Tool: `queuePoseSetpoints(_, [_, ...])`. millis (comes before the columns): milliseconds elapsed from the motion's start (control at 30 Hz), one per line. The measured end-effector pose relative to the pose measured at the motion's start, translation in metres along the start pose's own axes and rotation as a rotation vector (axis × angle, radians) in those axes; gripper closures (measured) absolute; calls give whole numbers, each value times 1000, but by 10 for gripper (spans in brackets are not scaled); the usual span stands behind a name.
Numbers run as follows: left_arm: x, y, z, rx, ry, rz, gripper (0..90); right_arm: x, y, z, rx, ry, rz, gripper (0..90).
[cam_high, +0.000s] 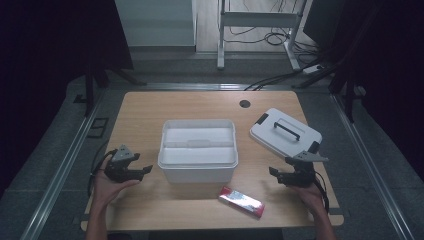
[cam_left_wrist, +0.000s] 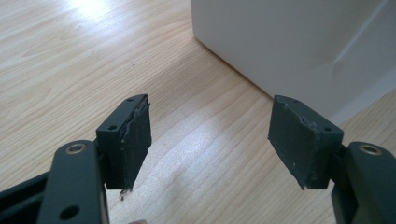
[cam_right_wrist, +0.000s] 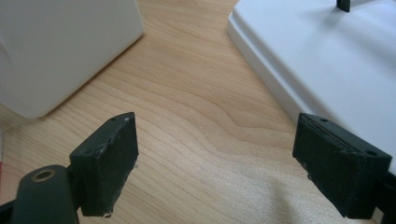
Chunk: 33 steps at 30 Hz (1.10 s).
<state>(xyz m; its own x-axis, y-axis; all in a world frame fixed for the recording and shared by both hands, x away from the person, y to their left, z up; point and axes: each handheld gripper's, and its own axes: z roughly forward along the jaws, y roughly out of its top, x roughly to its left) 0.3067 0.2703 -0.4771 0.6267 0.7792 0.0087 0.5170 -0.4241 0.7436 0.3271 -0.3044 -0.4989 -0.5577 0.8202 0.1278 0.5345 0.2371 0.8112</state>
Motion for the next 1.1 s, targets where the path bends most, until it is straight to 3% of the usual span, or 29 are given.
queuePoseSetpoints(167, [1, 3, -4, -27, 24, 1, 287, -1, -1, 1, 3, 2, -1, 139])
queuePoseSetpoints(300, [-2, 21, -14, -17, 6, 69, 293, -5, 0, 1, 0, 12, 1, 142])
queuePoseSetpoints(333, [-2, 21, -14, -17, 6, 69, 299, -5, 0, 1, 0, 12, 1, 142])
queuePoseSetpoints(467, [-4, 52, -30, 13, -23, 174, 318, -7, -1, 0, 1, 1, -3, 146])
queuePoseSetpoints(500, [-6, 70, -39, 15, -18, 219, 329, -7, -2, 0, 3, 1, -4, 146])
queuePoseSetpoints(533, [-6, 70, -39, 15, -18, 219, 335, -7, -2, 0, 3, 1, -4, 146])
queuePoseSetpoints(667, [-11, 103, -50, 19, -34, 284, 341, -8, -3, -1, 1, -11, -10, 151])
queuePoseSetpoints(833, [-21, 130, -57, 42, -43, 366, 341, -6, -2, -4, -10, -4, -14, 163])
queuePoseSetpoints(900, [-28, 140, -59, 45, -71, 409, 343, -5, -2, -4, -10, 1, -17, 167])
queuePoseSetpoints(1100, [-34, 157, -54, 83, -87, 454, 345, -5, -3, -2, 0, 2, -16, 170])
